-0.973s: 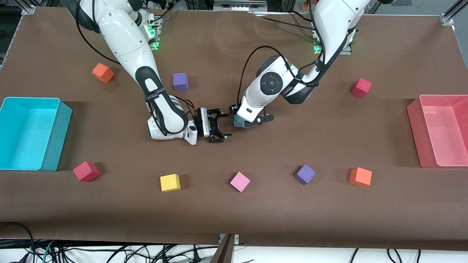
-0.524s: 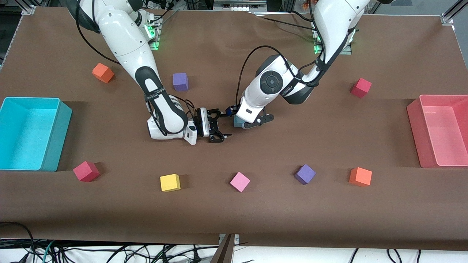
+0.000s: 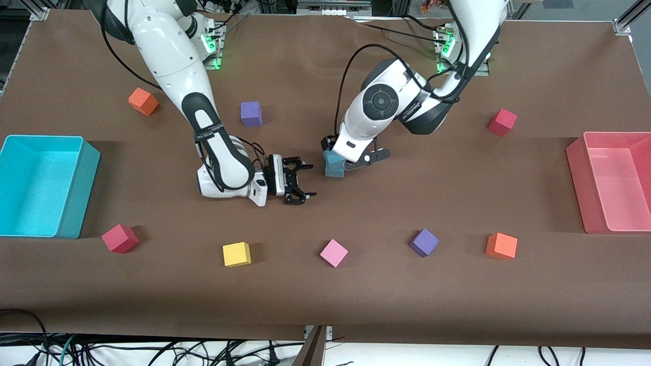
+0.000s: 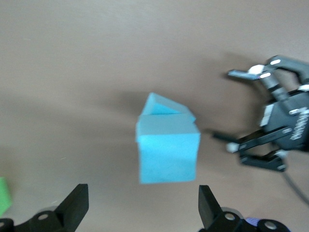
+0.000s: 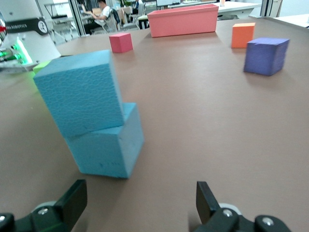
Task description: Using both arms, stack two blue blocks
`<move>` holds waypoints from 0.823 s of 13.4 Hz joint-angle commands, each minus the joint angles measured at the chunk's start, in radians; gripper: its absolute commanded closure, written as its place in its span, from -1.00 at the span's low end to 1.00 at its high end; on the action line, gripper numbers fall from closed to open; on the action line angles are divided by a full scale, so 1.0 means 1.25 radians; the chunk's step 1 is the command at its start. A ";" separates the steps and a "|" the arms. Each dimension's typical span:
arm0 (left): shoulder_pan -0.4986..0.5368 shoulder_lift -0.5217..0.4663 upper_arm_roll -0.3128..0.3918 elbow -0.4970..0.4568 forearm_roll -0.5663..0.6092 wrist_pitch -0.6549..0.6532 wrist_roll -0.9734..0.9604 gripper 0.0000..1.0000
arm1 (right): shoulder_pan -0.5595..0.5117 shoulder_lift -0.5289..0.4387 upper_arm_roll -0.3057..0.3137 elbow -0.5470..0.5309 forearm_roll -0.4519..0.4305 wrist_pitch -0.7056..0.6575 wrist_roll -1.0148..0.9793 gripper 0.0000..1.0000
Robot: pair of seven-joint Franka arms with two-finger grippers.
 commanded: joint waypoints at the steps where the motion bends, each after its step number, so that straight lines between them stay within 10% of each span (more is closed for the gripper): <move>1: 0.024 -0.048 -0.004 -0.009 0.095 -0.093 0.021 -1.00 | -0.004 -0.067 -0.034 -0.001 -0.085 -0.012 0.062 -1.00; 8: 0.148 -0.202 -0.007 -0.009 0.115 -0.344 0.338 -1.00 | -0.005 -0.153 -0.188 0.207 -0.418 -0.230 0.518 -1.00; 11: 0.225 -0.268 0.001 -0.012 0.110 -0.395 0.535 -1.00 | -0.008 -0.151 -0.251 0.294 -0.437 -0.263 0.718 -1.00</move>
